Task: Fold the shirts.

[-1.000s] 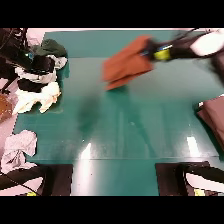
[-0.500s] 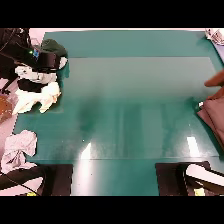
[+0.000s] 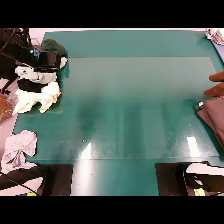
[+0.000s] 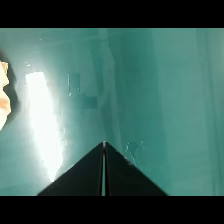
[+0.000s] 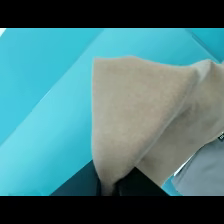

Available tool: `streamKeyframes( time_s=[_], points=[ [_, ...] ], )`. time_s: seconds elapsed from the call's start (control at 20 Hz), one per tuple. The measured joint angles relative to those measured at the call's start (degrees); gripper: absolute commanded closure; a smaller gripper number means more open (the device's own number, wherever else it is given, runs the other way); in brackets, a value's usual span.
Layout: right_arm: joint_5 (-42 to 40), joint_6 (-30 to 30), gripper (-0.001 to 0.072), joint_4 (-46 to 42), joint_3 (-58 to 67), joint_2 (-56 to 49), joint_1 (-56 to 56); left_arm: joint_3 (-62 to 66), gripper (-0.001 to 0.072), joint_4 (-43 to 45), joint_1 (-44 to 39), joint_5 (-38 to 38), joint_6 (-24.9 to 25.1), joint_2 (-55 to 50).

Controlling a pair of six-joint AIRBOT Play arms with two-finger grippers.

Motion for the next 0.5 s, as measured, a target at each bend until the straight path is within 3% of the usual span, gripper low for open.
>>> streamKeyframes(
  time_s=[0.25,0.5],
  points=[
    [0.5,-0.3,0.0691,0.0,1.2,0.3,3.9,0.0,0.0683,0.0,0.0,0.1,-0.2,0.0],
    [2.3,2.1,0.0691,-6.1,-4.0,3.3,3.0,0.0,0.0682,0.0,0.0,0.0,-0.2,0.0]
  ],
)
